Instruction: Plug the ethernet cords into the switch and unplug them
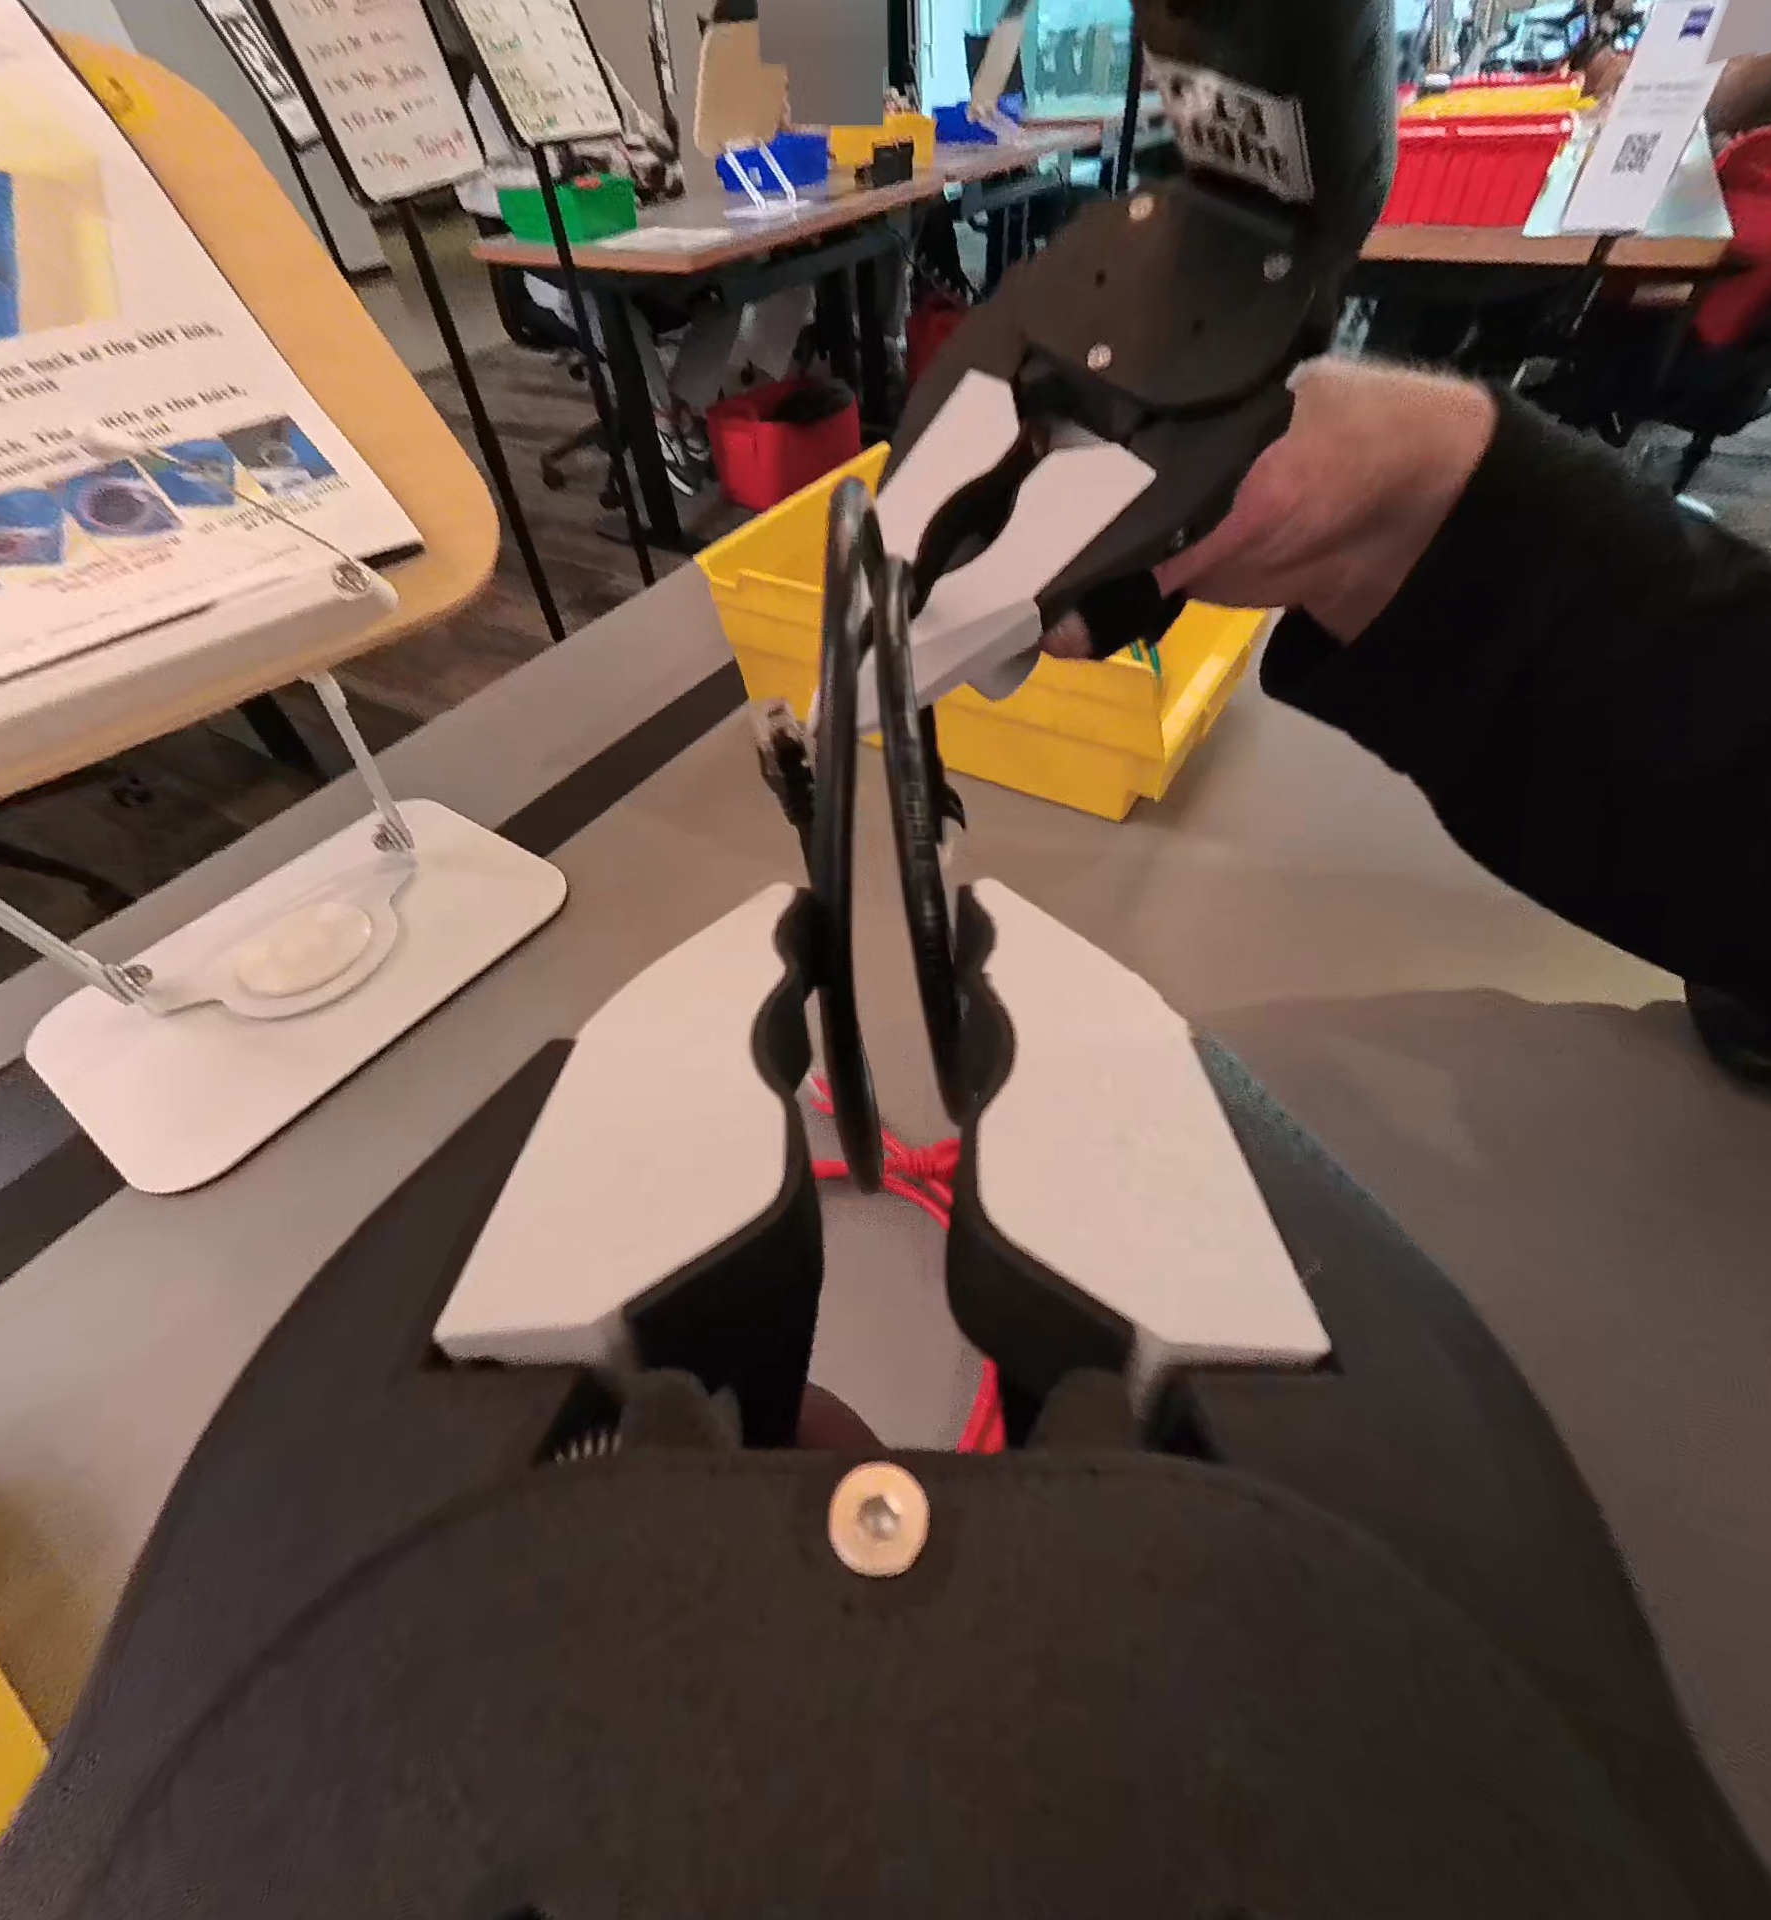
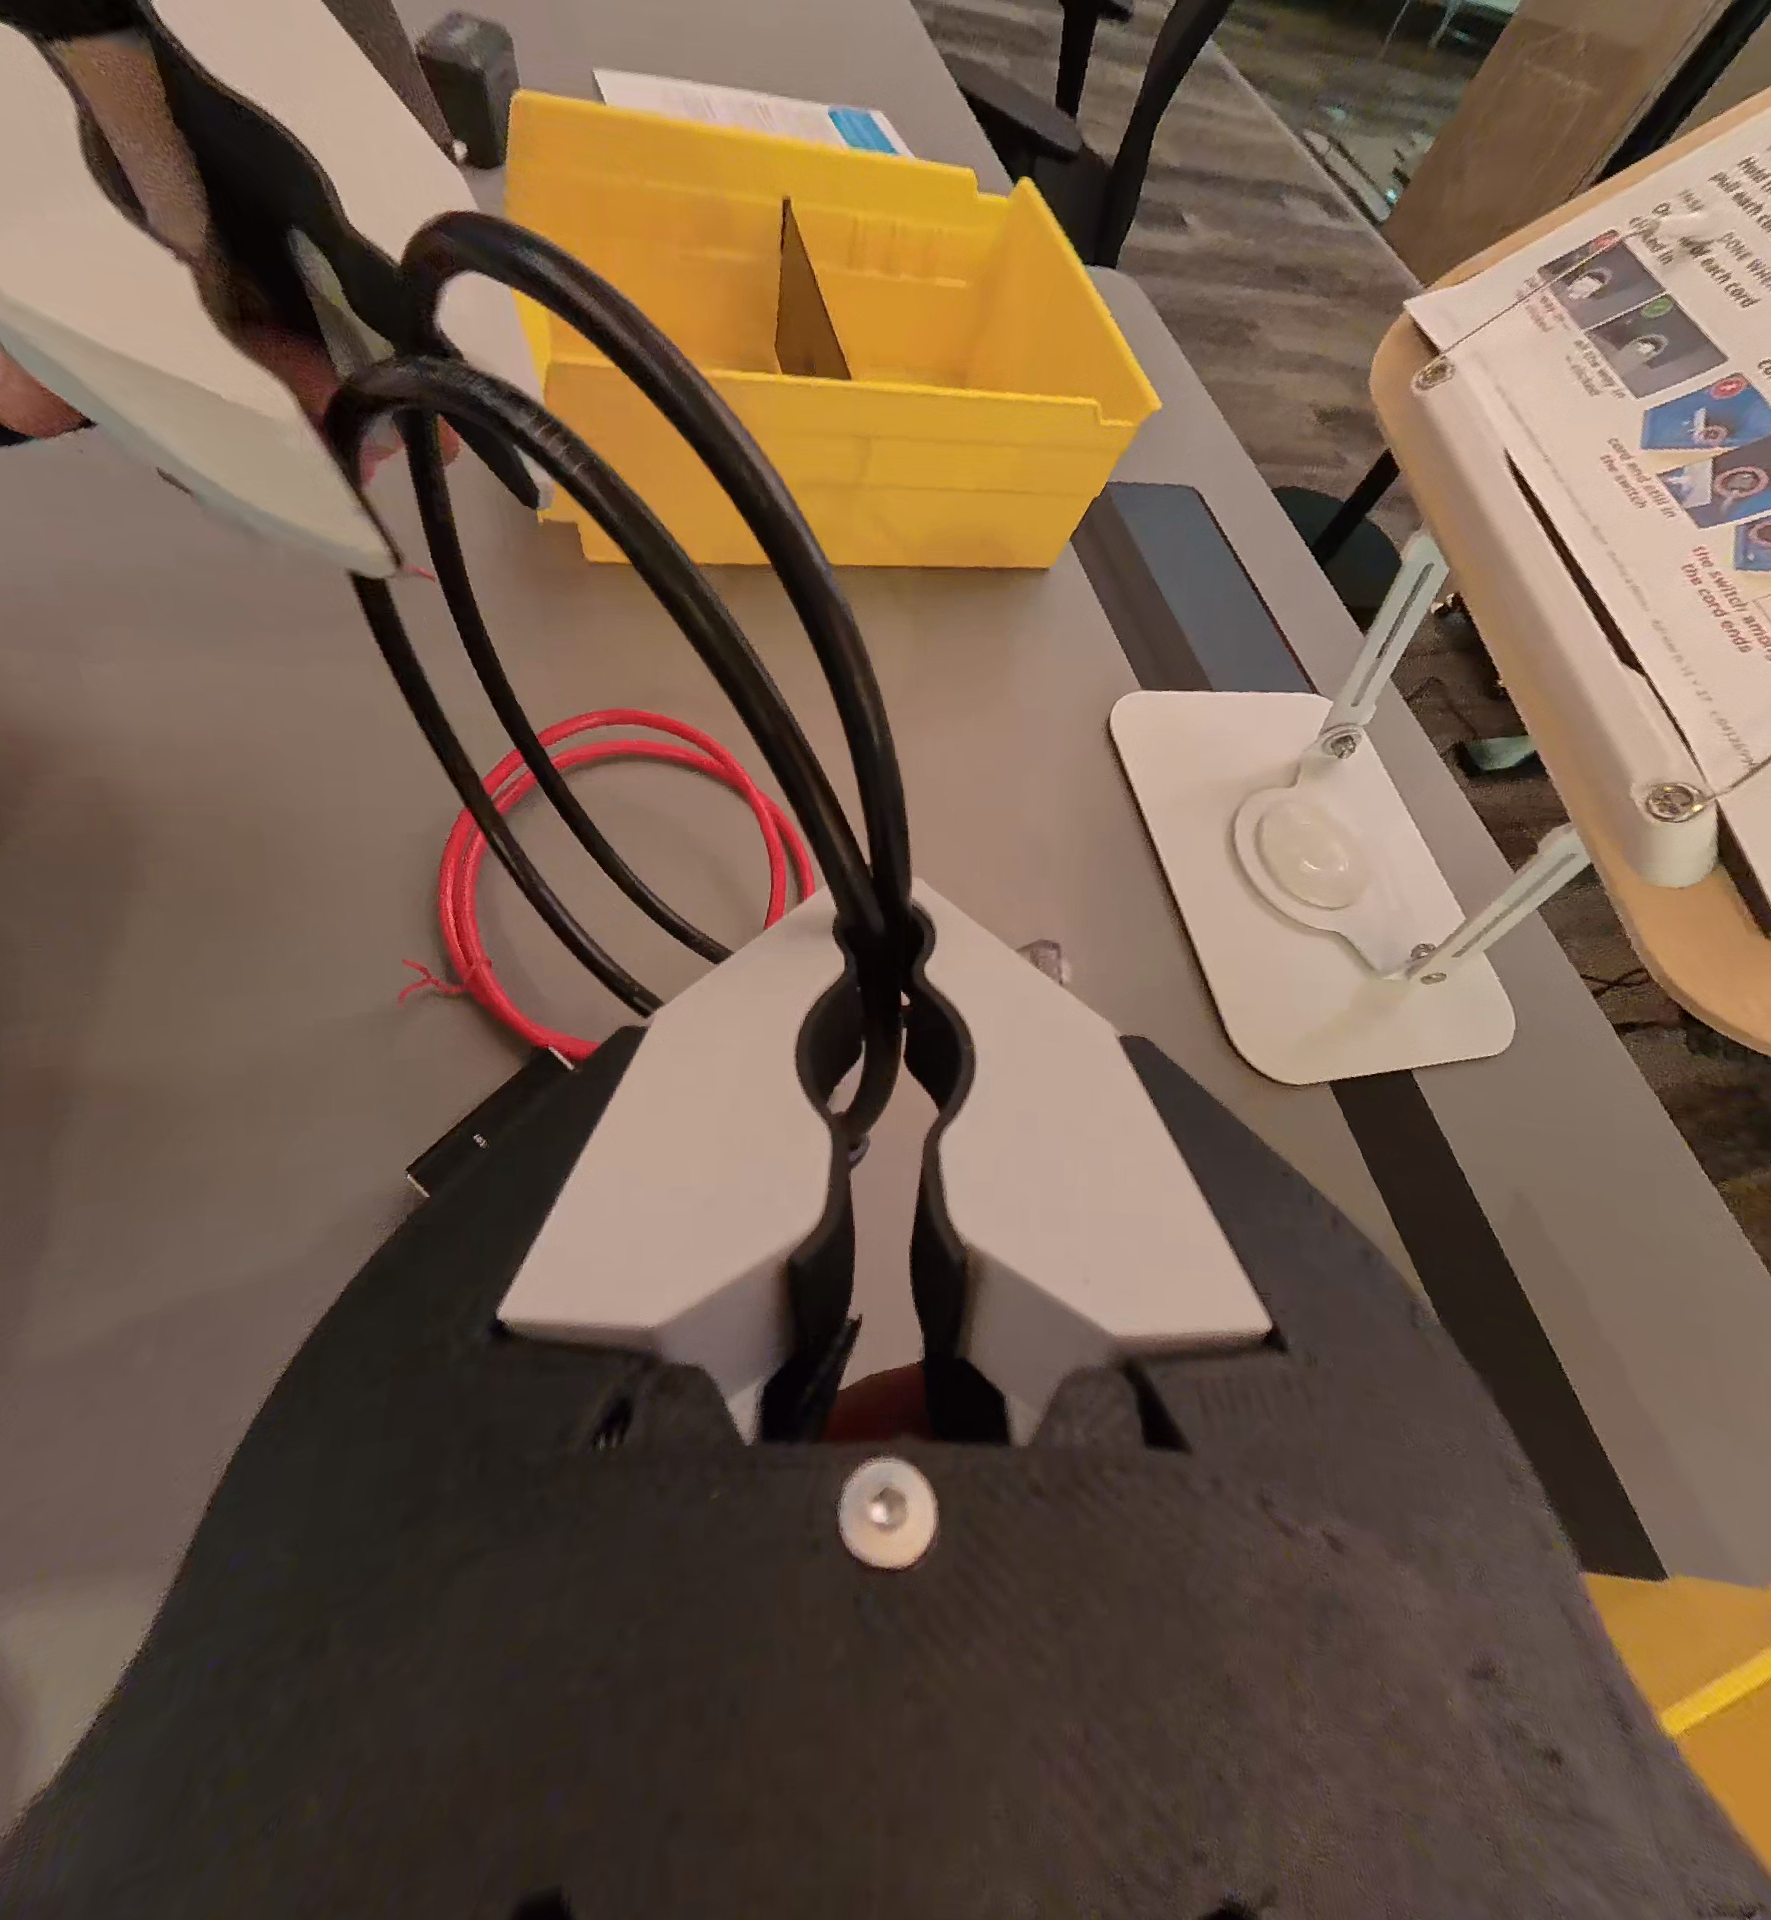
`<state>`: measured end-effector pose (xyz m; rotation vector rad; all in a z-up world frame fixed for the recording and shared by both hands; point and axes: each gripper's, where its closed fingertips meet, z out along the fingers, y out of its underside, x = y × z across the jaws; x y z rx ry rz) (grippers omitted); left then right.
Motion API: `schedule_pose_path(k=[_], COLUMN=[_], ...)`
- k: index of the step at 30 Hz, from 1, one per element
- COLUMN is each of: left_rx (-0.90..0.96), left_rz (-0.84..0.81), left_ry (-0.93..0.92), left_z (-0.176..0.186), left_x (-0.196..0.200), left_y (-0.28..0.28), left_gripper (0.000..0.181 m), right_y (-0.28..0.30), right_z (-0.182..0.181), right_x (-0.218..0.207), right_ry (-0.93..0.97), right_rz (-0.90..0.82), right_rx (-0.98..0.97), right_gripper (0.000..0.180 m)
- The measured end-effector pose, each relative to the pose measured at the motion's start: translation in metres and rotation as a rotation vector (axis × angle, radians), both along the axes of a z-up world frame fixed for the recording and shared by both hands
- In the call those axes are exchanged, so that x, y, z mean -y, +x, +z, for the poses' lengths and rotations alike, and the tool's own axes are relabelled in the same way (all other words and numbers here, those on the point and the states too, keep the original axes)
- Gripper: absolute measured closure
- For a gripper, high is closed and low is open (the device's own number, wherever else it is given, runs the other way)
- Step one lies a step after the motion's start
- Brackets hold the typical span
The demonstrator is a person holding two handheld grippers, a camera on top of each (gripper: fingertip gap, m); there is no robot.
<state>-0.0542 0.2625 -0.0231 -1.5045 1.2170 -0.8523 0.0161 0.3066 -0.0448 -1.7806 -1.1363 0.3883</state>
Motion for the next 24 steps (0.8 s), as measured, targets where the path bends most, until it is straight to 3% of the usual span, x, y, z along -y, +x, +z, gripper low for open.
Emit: schedule_pose_path(k=[7,14,16,19,21,24], left_rx=[-0.093,-0.302,-0.395,-0.477,-0.457,-0.382], left_rz=[0.001,0.013,0.022,0.015,0.037,0.054], left_ry=[0.093,0.190,0.215,0.207,0.210,0.159], left_z=[-0.004,-0.004,-0.017,-0.034,-0.036,-0.032], left_x=[0.006,0.001,-0.003,-0.004,-0.006,-0.004], left_y=[-0.005,0.011,0.014,0.015,0.015,0.012], left_gripper=[0.129,0.126,0.131,0.157,0.170,0.173], right_y=[-0.004,-0.020,-0.028,-0.039,-0.043,-0.045], right_z=[-0.016,-0.023,-0.024,-0.025,-0.025,-0.018], right_x=[0.007,0.015,0.018,0.022,0.025,0.024], right_ry=[-0.026,0.020,0.036,0.056,0.065,0.100], right_rz=[0.027,0.077,0.097,0.134,0.154,0.156], right_rx=[0.121,0.253,0.279,0.295,0.293,0.263], right_gripper=[0.180,0.180,0.180,0.180,0.180,0.172])
